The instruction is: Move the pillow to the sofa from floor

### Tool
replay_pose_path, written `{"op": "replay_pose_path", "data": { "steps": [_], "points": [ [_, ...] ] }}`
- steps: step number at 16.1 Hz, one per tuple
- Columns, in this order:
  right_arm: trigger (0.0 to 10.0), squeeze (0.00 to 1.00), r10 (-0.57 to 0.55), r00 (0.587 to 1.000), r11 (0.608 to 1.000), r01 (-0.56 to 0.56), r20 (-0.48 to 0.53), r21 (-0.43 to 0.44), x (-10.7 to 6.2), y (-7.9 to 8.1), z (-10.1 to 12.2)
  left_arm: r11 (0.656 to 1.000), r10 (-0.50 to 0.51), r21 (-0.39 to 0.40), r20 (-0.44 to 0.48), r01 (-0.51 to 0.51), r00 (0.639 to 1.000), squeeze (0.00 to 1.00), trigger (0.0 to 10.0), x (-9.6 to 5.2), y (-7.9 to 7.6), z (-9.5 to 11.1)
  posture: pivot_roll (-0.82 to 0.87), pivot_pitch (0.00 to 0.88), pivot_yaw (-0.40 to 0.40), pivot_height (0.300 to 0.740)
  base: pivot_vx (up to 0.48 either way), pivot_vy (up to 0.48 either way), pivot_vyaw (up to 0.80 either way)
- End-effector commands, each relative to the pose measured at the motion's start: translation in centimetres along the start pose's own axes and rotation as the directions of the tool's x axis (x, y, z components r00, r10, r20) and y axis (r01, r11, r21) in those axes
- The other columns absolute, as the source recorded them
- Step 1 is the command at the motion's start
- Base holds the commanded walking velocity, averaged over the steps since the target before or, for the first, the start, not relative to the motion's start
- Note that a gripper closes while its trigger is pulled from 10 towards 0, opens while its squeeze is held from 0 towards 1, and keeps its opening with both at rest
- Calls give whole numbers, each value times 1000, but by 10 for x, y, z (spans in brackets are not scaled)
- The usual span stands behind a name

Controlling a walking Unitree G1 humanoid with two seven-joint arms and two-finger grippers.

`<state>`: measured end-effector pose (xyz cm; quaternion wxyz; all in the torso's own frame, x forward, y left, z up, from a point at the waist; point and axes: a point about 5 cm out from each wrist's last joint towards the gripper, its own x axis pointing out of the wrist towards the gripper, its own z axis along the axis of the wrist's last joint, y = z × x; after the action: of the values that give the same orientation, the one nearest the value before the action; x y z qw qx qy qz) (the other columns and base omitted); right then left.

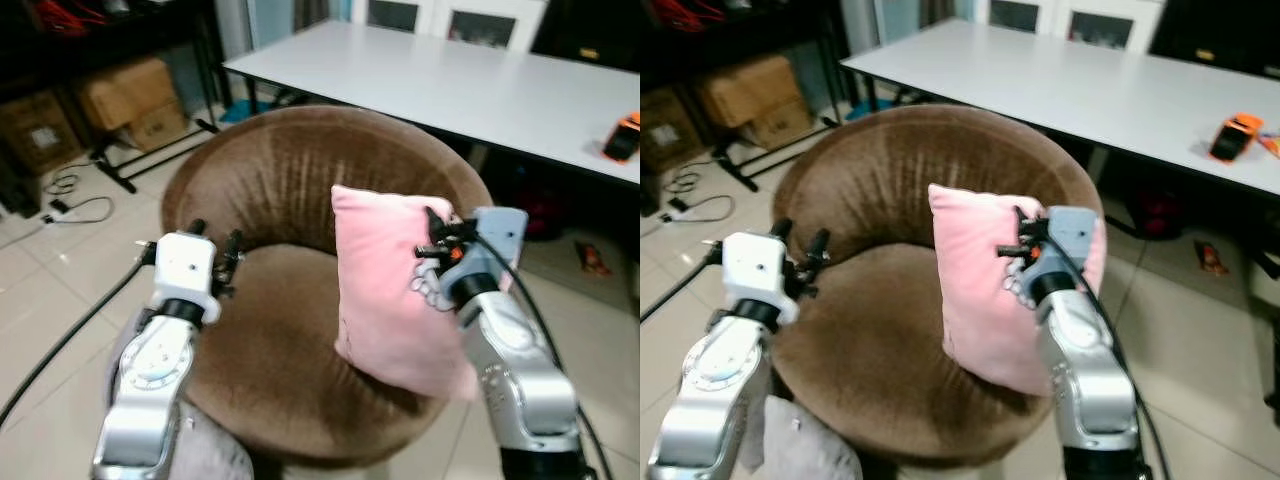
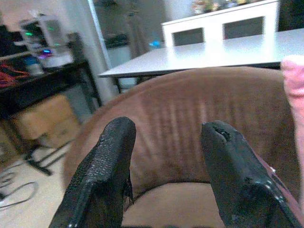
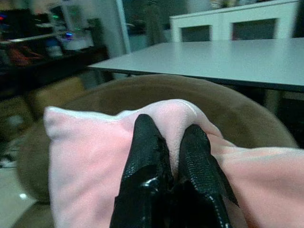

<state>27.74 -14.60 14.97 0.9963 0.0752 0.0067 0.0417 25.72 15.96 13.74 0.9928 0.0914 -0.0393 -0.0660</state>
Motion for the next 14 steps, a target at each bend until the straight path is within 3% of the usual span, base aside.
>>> {"op": "replay_pose_path", "data": {
  "steps": [1,8,11,12,14],
  "points": [
    [10000,0,19,998,1000,-19,67,-9,2,5,13,1000,11,19,9,-12,1000,0,10000,-1,5,2,-87,0,24,740,262,0,0],
    [10000,0,37,998,999,-37,53,-11,4,8,12,1000,-2,17,-1,2,1000,0,10000,-1,3,1,-92,0,24,740,261,0,0],
    [10000,0,97,995,995,-97,6,20,8,18,9,996,-86,0,-24,86,996,0,10000,-5,-1,-3,-92,0,24,740,81,0,0],
    [10000,0,128,992,991,-127,-18,29,12,25,7,988,-151,19,-52,152,987,0,10000,-10,-4,-7,-92,0,23,740,0,0,0],
    [10000,0,163,985,986,-160,-52,44,20,36,5,983,-179,38,-77,182,981,0,10000,-15,-1,-10,-89,0,18,740,0,0,0]
  ]
}}
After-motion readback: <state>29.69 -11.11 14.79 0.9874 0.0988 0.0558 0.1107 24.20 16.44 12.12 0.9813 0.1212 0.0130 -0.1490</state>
